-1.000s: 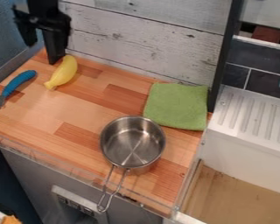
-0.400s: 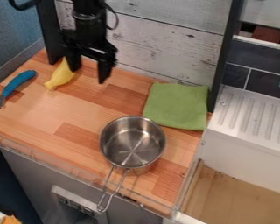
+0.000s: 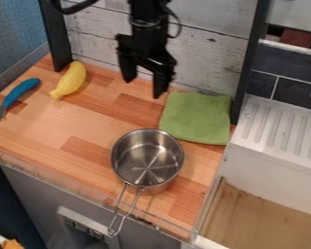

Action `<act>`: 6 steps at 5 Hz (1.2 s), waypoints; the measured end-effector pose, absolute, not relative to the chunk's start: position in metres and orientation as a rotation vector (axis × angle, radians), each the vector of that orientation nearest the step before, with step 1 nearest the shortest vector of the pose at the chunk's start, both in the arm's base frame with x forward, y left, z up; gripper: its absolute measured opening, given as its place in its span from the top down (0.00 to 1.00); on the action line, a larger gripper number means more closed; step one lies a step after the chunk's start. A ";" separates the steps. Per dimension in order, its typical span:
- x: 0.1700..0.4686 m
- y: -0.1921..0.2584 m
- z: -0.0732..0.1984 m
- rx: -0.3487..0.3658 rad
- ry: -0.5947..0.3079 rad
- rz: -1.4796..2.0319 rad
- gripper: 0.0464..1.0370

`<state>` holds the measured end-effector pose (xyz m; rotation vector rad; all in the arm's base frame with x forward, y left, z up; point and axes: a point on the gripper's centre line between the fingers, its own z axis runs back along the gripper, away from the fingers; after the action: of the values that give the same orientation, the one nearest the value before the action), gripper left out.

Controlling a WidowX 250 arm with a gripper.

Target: Move the green cloth to the middle lower side of the table

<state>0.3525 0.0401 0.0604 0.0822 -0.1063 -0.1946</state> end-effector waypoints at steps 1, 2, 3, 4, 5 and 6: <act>0.360 0.009 0.050 0.073 -0.103 -0.318 0.04; 0.363 -0.014 0.042 0.075 -0.109 -0.410 0.04; 0.366 -0.025 0.034 0.089 -0.114 -0.459 0.04; 0.369 -0.031 0.027 0.089 -0.106 -0.484 0.04; 0.371 -0.030 0.014 0.092 -0.100 -0.482 0.04; 0.373 -0.028 0.007 0.075 -0.107 -0.472 0.04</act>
<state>0.3730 -0.0278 0.0074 0.0754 -0.1068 -0.4717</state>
